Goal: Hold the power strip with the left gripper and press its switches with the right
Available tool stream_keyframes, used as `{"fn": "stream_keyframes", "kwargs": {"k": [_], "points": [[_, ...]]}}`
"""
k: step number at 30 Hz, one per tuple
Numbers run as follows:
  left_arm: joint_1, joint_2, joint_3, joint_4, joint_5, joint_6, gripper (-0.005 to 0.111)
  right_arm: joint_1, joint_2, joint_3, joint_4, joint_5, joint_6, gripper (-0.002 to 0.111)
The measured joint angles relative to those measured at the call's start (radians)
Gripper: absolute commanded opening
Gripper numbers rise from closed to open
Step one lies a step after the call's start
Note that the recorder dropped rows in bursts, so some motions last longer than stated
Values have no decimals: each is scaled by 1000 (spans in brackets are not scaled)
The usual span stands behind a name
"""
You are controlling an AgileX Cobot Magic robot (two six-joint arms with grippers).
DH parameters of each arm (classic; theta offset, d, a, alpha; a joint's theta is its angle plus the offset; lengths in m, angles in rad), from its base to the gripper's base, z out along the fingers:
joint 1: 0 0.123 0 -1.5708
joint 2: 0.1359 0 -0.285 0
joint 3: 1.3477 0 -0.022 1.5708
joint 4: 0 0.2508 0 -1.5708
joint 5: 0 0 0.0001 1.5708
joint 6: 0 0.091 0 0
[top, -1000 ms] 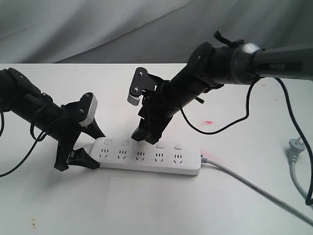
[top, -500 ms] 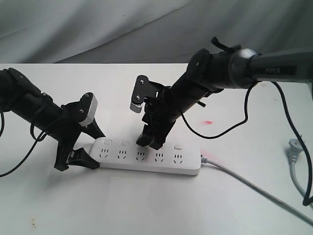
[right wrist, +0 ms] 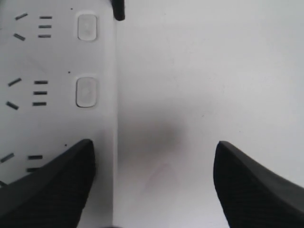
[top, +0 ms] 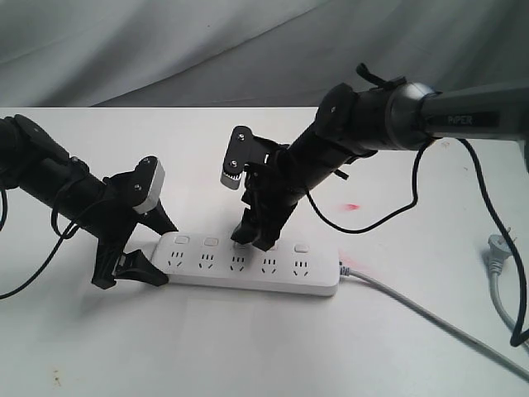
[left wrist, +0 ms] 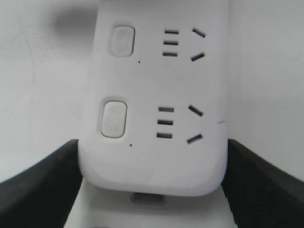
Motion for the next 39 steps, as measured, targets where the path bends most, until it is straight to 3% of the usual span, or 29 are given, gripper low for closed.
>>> {"fn": "stream_keyframes", "kwargs": {"k": [21, 29, 39], "points": [[0, 0, 0, 0, 0, 0, 0, 10, -49, 35, 22, -25, -14, 66], [0, 0, 0, 0, 0, 0, 0, -74, -151, 42, 54, 42, -21, 66], [0, 0, 0, 0, 0, 0, 0, -80, -135, 169, 93, -15, -86, 66]]}}
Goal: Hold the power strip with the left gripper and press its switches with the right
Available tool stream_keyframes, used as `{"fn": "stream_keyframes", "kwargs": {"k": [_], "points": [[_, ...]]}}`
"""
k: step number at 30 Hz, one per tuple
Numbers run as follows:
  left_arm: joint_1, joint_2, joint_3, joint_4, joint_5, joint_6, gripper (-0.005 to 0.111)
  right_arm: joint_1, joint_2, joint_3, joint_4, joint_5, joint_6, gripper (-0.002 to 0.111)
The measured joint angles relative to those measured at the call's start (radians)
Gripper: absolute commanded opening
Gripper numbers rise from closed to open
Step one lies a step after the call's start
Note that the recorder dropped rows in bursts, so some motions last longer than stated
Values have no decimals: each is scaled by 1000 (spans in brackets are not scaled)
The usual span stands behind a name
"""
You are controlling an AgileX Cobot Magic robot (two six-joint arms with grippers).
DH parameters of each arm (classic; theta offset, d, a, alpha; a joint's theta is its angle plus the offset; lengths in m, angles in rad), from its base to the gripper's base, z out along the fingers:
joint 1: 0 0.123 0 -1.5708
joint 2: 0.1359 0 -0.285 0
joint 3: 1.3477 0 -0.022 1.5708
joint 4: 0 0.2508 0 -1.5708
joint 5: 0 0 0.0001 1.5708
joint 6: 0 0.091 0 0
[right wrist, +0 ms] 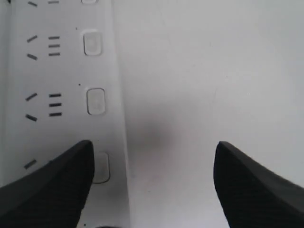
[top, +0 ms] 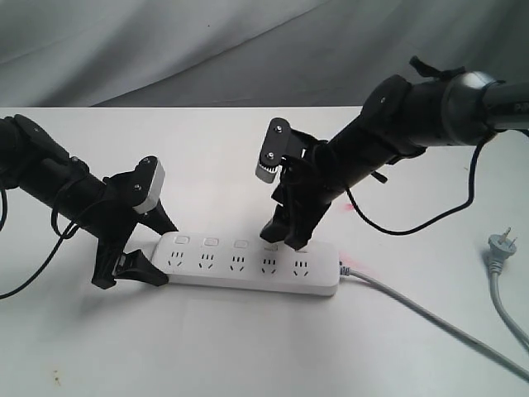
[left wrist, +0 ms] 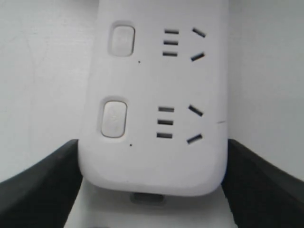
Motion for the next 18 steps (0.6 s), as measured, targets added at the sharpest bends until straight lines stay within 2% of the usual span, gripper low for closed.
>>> {"fn": "stream_keyframes", "kwargs": {"k": [18], "points": [[0, 0, 0, 0, 0, 0, 0, 0, 44, 10, 48, -16, -17, 66]]}}
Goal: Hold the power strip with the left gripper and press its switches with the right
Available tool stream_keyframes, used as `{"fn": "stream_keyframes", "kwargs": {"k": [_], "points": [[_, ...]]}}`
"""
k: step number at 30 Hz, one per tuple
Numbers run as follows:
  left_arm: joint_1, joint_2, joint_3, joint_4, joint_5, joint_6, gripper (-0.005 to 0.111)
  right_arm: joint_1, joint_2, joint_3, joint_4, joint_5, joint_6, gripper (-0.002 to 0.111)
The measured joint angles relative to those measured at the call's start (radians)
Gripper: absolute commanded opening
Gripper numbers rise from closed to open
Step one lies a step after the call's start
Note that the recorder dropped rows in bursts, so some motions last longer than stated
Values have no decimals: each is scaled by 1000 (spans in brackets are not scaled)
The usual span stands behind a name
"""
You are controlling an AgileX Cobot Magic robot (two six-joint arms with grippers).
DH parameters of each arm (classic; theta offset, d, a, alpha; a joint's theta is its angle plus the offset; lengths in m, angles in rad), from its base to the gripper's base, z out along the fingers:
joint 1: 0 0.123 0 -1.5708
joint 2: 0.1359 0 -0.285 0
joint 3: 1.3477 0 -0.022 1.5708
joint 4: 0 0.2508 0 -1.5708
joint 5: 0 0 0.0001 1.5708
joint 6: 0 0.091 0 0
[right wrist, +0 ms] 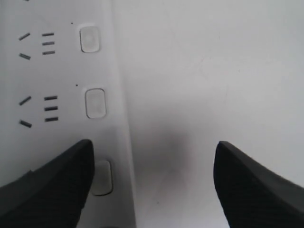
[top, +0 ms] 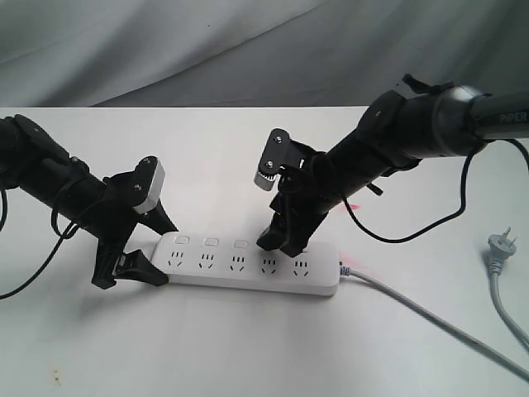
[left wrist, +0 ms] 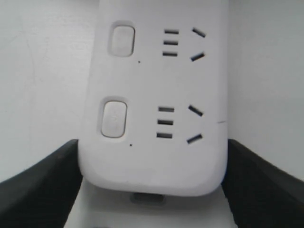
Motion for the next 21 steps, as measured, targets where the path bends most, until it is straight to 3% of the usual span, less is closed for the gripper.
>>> {"fn": "stream_keyframes", "kwargs": {"k": [21], "points": [[0, 0, 0, 0, -2, 0, 0, 0, 23, -12, -54, -19, 72, 66]]}}
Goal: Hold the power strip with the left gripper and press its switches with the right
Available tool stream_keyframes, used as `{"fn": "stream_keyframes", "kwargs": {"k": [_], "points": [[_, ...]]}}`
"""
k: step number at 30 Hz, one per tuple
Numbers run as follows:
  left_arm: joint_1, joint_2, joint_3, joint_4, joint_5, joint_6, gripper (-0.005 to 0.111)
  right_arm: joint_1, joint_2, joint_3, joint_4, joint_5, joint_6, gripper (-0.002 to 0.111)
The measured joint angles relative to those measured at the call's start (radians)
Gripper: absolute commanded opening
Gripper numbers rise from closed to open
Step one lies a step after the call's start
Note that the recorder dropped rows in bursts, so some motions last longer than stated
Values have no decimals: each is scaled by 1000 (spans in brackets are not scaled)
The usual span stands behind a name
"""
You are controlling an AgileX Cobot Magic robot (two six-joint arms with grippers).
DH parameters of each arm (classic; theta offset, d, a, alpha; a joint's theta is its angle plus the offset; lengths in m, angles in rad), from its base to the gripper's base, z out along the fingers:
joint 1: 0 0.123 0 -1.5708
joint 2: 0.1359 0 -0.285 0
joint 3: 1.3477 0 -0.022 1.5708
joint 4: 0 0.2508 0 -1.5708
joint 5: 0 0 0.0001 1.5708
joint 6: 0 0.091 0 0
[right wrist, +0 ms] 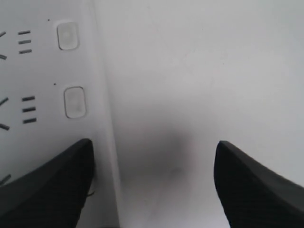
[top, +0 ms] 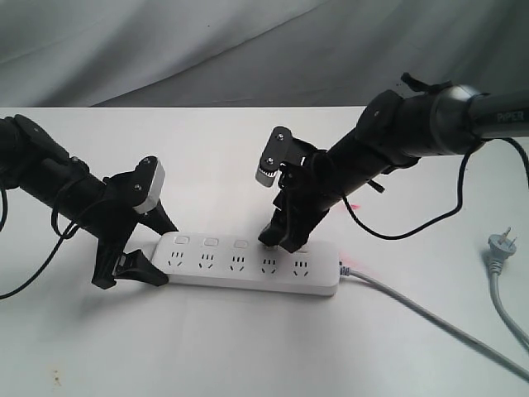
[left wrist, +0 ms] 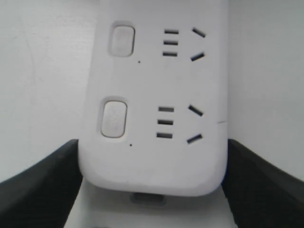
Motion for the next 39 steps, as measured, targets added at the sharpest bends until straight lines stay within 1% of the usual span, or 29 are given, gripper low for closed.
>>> {"fn": "stream_keyframes", "kwargs": {"k": [6, 9, 12, 15, 21, 25, 39], "points": [[0, 0, 0, 0, 0, 0, 0, 0, -3, -6, 16, 3, 12, 66], [0, 0, 0, 0, 0, 0, 0, -2, -62, 9, -9, -3, -22, 66], [0, 0, 0, 0, 0, 0, 0, -47, -134, 12, 4, 33, -27, 66], [0, 0, 0, 0, 0, 0, 0, -97, -139, 21, 24, 64, -29, 66], [0, 0, 0, 0, 0, 0, 0, -99, -132, 105, 36, 32, -46, 66], [0, 0, 0, 0, 0, 0, 0, -99, -128, 130, 51, 3, -62, 66], [0, 0, 0, 0, 0, 0, 0, -99, -94, 131, 98, -1, -69, 66]]}}
